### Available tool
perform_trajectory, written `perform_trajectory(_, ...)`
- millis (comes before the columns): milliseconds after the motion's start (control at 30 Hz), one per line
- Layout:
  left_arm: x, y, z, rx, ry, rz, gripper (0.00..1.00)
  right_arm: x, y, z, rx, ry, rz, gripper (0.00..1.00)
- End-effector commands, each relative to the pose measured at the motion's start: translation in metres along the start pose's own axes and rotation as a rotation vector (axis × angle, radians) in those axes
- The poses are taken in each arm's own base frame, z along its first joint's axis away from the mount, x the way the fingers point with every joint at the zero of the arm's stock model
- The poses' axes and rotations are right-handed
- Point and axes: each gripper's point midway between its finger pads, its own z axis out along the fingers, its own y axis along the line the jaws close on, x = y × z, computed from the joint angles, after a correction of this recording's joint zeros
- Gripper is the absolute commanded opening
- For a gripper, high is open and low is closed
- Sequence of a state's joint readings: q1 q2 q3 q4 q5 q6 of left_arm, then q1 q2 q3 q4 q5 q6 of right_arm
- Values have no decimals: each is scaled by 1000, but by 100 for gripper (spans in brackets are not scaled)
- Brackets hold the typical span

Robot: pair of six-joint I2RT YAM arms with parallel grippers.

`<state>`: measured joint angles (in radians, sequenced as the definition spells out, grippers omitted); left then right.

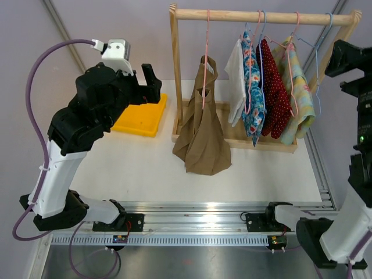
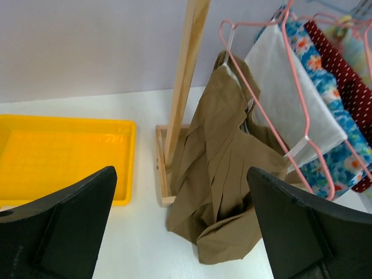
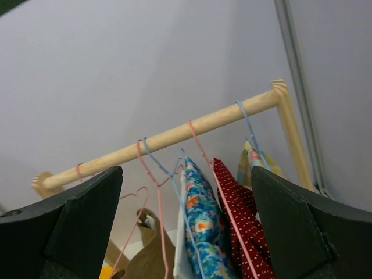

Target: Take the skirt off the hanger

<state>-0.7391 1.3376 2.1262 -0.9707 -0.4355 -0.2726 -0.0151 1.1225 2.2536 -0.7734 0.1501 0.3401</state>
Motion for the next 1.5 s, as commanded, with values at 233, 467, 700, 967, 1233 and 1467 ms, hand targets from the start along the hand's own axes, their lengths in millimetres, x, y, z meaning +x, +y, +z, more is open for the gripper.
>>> perform_trajectory(233, 67, 29, -21, -50, 74, 15, 99, 126, -76, 76, 289, 344, -217, 97)
perform_trajectory(467, 86, 27, -16, -29, 100, 30, 99, 169, -107, 88, 391, 437, -276, 96)
perform_trajectory(700, 106, 26, -10, -20, 129, 34, 99, 197, -135, 90, 484, 481, -333, 95)
perform_trajectory(967, 121, 23, -2, -16, 162, 40, 99, 224, -149, 94, 492, 521, -340, 81)
perform_trajectory(1233, 133, 25, 0, -30, 190, 33, 99, 225, -145, 104, 473, 524, -324, 24)
perform_trajectory(1467, 134, 24, 0, -32, 200, 23, 99, 203, -132, 107, 442, 480, -300, 0)
